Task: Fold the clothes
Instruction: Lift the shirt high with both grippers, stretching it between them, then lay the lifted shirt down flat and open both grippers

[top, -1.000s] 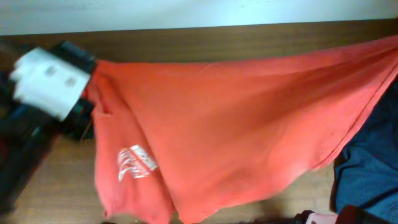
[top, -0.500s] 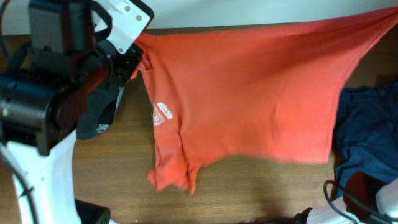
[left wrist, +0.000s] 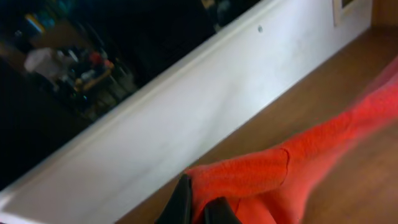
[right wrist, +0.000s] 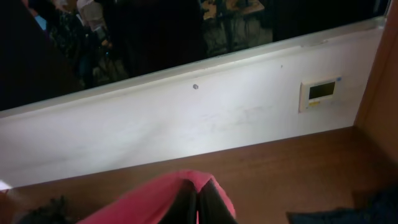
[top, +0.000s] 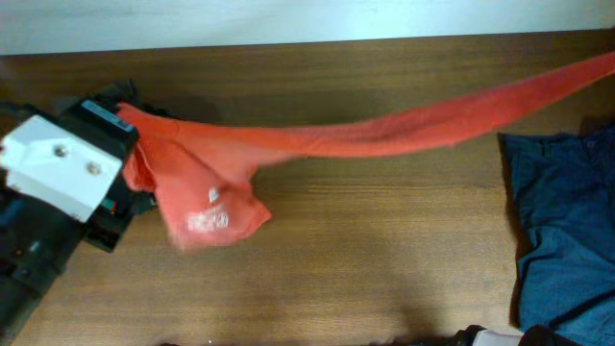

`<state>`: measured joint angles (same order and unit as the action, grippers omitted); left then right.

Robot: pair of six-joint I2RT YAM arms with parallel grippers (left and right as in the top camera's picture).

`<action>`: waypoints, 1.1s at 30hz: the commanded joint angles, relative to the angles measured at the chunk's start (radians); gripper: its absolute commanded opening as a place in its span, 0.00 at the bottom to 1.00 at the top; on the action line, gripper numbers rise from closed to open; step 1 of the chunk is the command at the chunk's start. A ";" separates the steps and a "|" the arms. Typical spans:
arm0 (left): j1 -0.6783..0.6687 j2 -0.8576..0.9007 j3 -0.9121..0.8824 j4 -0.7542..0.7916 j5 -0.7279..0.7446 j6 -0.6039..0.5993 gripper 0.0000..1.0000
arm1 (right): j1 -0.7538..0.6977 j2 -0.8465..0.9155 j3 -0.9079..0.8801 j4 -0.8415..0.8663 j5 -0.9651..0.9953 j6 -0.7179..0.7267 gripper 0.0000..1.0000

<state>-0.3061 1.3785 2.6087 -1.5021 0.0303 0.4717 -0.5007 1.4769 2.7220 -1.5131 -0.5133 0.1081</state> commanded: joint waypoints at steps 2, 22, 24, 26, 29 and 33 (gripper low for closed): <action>0.006 0.043 -0.012 -0.011 -0.067 0.005 0.00 | 0.004 0.031 0.005 -0.059 -0.006 -0.003 0.04; 0.056 0.993 -0.065 0.385 -0.084 0.016 0.13 | 0.265 0.876 0.003 0.130 0.055 -0.015 0.04; 0.060 1.082 -0.065 0.510 -0.142 -0.032 0.25 | 0.264 0.954 0.003 0.251 0.055 0.008 0.09; 0.075 1.122 -0.065 0.609 -0.224 -0.183 0.32 | 0.261 1.012 0.003 0.356 0.054 0.025 0.38; 0.106 1.100 -0.032 0.621 -0.220 -0.214 0.74 | 0.238 1.019 0.005 0.363 0.054 0.031 0.60; 0.148 0.962 0.014 0.518 -0.217 -0.213 0.94 | 0.162 0.964 0.007 0.239 0.054 0.031 0.64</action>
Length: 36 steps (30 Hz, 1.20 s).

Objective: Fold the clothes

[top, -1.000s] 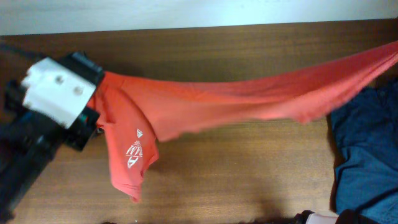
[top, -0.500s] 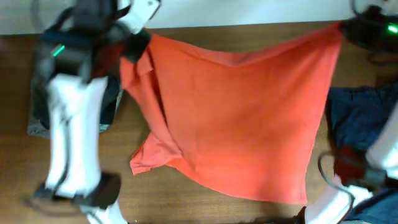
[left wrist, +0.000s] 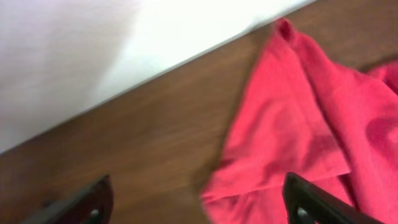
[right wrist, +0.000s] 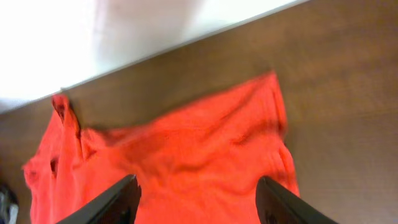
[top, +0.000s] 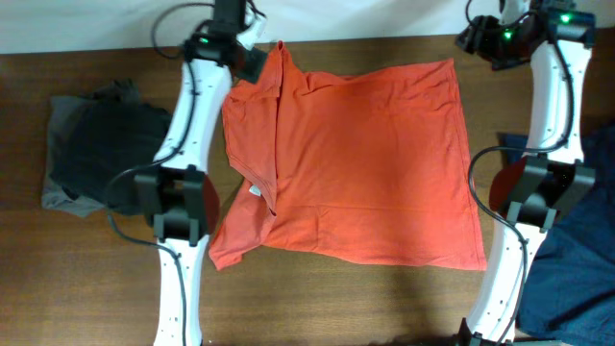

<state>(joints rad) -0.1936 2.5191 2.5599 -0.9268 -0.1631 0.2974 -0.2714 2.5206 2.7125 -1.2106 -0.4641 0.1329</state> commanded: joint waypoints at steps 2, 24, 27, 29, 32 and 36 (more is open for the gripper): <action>0.047 -0.256 0.063 -0.124 -0.024 -0.039 0.97 | -0.106 -0.114 0.016 -0.145 0.004 0.002 0.64; 0.082 -0.198 -0.535 -0.377 0.456 -0.140 0.01 | -0.101 -0.306 -0.089 -0.476 0.097 -0.077 0.13; 0.079 -0.129 -0.558 -0.302 0.464 -0.151 0.00 | -0.089 -0.306 -0.116 -0.459 0.106 -0.077 0.12; 0.079 -0.073 -0.560 -0.272 0.457 -0.160 0.01 | -0.088 -0.306 -0.122 -0.458 0.108 -0.077 0.12; 0.092 -0.014 -0.560 -0.207 0.188 -0.329 0.01 | -0.088 -0.306 -0.122 -0.459 0.111 -0.077 0.12; 0.170 0.000 -0.554 -0.131 -0.032 -0.528 0.01 | -0.082 -0.302 -0.123 -0.478 0.111 -0.077 0.12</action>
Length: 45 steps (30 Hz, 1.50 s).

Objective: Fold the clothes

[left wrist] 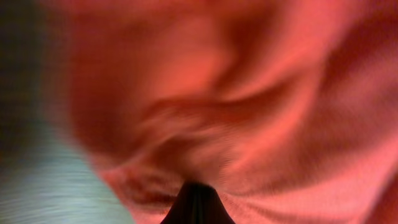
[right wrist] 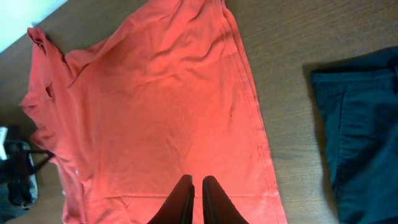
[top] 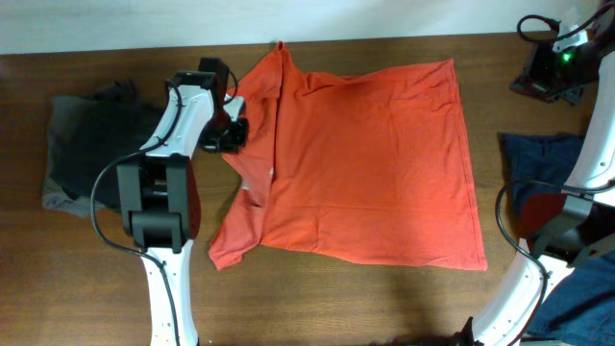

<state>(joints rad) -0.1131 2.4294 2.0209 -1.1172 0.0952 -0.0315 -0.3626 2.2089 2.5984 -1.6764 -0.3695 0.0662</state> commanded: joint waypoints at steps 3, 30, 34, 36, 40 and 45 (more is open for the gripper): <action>0.168 0.089 0.036 0.132 -0.172 -0.221 0.00 | 0.039 0.023 -0.056 -0.006 0.069 -0.010 0.12; 0.193 0.057 0.518 -0.179 0.439 0.143 0.53 | -0.011 0.025 -0.976 0.858 0.312 0.142 0.04; 0.194 0.058 0.551 -0.443 0.367 0.161 0.54 | -0.024 0.023 -0.898 0.772 0.189 0.072 0.04; 0.192 0.058 0.550 -0.526 0.321 0.163 0.53 | -0.024 0.016 -0.832 0.704 0.184 0.072 0.04; 0.167 0.055 0.524 -0.571 0.245 0.202 0.43 | -0.024 -0.021 -0.718 0.587 0.109 0.038 0.05; 0.074 0.056 0.369 -0.531 0.012 0.158 0.29 | -0.024 -0.093 -0.637 0.415 0.029 0.033 0.05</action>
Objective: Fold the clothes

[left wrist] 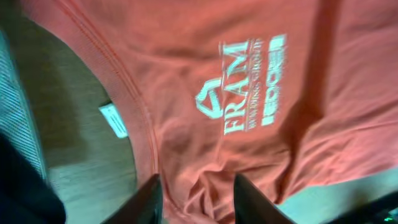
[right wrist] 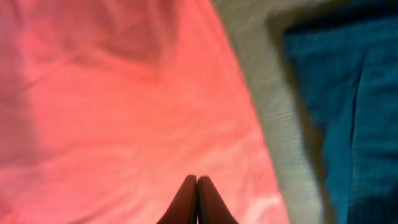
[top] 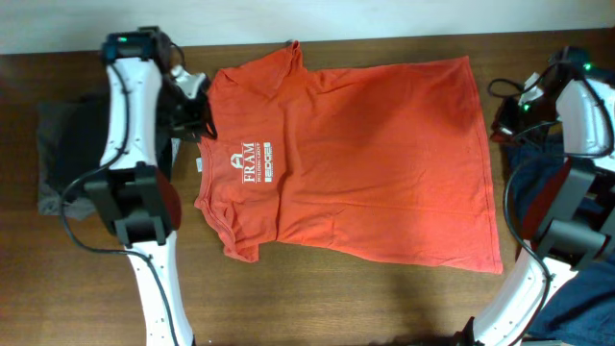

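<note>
An orange T-shirt lies spread on the wooden table, its white FRAM print facing up near the left side. My left gripper hovers open at the shirt's collar edge. In the left wrist view the print, the shirt's label and the left gripper show, with wrinkled cloth under the gap. My right gripper is at the shirt's right edge. The right wrist view shows the right gripper shut just over the shirt; pinched cloth cannot be made out.
A dark grey garment lies at the table's left end beside my left arm. A blue garment lies at the right end, and in the right wrist view this blue garment sits just past the shirt's edge.
The shirt's folded-over left part now lies open with the print up. My left gripper, then shut in the cloth, is open. My right gripper has come from the far right corner to the shirt's right edge.
Both grippers first held the shirt stretched in the air over the table. Then it lay on the table with its left side folded over and both grippers open at the back. My left gripper then shut on the fold; now the shirt lies flat, print up.
</note>
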`<state>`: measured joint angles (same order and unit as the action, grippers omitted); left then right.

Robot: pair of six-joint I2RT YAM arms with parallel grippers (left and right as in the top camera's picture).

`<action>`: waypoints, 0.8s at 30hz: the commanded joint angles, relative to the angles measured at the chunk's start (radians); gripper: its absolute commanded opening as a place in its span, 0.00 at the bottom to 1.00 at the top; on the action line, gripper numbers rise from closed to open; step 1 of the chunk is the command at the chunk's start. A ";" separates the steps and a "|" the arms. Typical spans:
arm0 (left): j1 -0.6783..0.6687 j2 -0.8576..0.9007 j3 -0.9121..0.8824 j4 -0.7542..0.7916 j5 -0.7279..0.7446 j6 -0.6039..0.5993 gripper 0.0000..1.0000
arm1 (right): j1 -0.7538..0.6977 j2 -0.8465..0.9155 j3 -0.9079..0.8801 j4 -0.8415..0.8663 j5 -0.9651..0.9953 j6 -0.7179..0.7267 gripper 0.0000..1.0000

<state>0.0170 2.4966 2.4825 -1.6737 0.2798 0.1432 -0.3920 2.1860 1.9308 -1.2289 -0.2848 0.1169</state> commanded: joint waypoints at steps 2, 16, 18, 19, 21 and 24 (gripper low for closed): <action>-0.084 -0.011 -0.185 0.092 -0.176 -0.018 0.17 | 0.005 -0.079 0.031 -0.076 -0.072 -0.035 0.05; -0.047 -0.012 -0.546 0.562 -0.572 -0.260 0.01 | 0.047 -0.069 -0.008 -0.104 -0.075 -0.043 0.05; -0.024 -0.011 -0.546 0.604 -0.529 -0.259 0.01 | 0.079 -0.066 -0.064 -0.071 -0.048 -0.043 0.05; -0.019 -0.011 -0.546 0.620 -0.503 -0.241 0.01 | 0.093 -0.066 -0.100 -0.045 -0.031 -0.042 0.05; -0.021 -0.012 -0.546 0.631 -0.476 -0.198 0.06 | 0.113 -0.066 -0.171 0.019 -0.025 -0.037 0.05; -0.042 -0.012 -0.546 0.630 -0.478 -0.172 0.15 | 0.131 -0.065 -0.318 0.128 -0.026 -0.005 0.04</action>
<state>-0.0147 2.4084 1.9774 -1.0546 -0.1883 -0.0624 -0.2733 2.1292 1.7229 -1.1500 -0.3302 0.0799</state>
